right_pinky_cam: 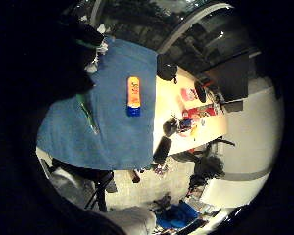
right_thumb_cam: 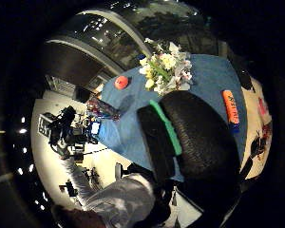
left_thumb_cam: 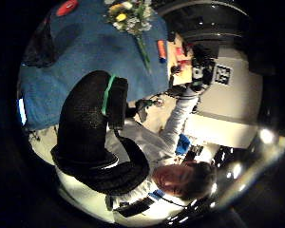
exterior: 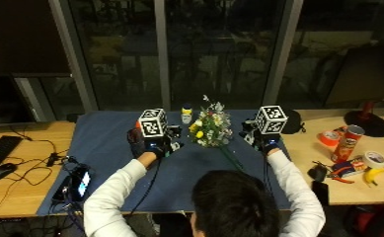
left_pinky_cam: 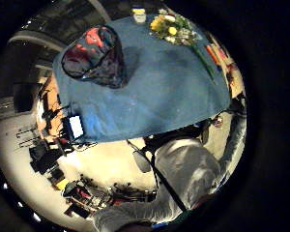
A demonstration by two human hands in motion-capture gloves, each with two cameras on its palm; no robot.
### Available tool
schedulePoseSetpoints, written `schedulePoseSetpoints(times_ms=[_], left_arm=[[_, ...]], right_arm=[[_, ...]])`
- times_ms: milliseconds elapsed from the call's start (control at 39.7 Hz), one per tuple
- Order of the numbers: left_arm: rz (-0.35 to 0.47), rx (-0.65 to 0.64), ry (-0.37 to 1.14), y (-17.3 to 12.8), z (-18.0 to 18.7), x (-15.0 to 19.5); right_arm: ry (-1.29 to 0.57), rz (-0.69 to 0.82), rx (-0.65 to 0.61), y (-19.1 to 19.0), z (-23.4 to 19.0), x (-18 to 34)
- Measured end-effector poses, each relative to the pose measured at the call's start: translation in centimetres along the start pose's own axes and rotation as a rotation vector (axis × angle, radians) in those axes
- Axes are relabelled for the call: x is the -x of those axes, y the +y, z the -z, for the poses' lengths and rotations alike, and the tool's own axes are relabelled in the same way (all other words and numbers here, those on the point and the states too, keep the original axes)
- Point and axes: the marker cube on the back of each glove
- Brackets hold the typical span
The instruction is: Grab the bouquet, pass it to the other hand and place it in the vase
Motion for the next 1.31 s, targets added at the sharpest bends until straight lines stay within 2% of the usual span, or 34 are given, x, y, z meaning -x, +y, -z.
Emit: schedulePoseSetpoints(times_ms=[252, 353, 504, 630, 781, 882, 983, 1083, 1184, 1235, 1310], left_arm=[[-0.009, -0.015, -0.081, -0.2, -0.1, 0.4], [-0.005, -0.011, -0.055, -0.3, -0.3, 1.0], [0.013, -0.013, 0.015, -1.6, -0.4, 1.7], [0.01, -0.043, 0.03, -2.4, -0.1, 1.7], [-0.002, -0.049, 0.022, -1.9, 0.3, 1.2], [-0.009, -0.027, 0.012, -1.2, 0.6, 0.8], [-0.027, -0.024, 0.004, -1.1, 0.7, 0.5], [-0.026, 0.019, 0.002, -1.3, 0.5, 0.6], [-0.019, 0.057, 0.012, -1.7, -0.2, 1.1], [-0.021, 0.059, 0.014, -1.8, -0.4, 1.3], [-0.027, 0.062, 0.02, -2.2, -1.0, 1.6]], right_arm=[[0.072, 0.026, 0.087, 0.4, -0.4, 1.9], [0.06, 0.027, 0.099, 0.6, -0.4, 2.0], [0.084, 0.007, 0.053, 1.2, 1.0, 1.7], [0.082, -0.068, 0.107, 2.3, 3.1, 1.4], [0.066, -0.271, 0.218, 2.4, 4.1, -0.1], [0.041, -0.344, 0.266, 2.0, 4.1, -0.7], [-0.033, -0.406, 0.328, 0.8, 2.9, -1.6], [-0.141, -0.594, 0.611, 0.9, 0.5, -1.8], [-0.195, -0.706, 0.684, -0.4, -3.5, -2.9], [-0.22, -0.69, 0.659, -0.8, -5.2, -3.0], [-0.224, -0.589, 0.463, -1.6, -7.7, -2.6]])
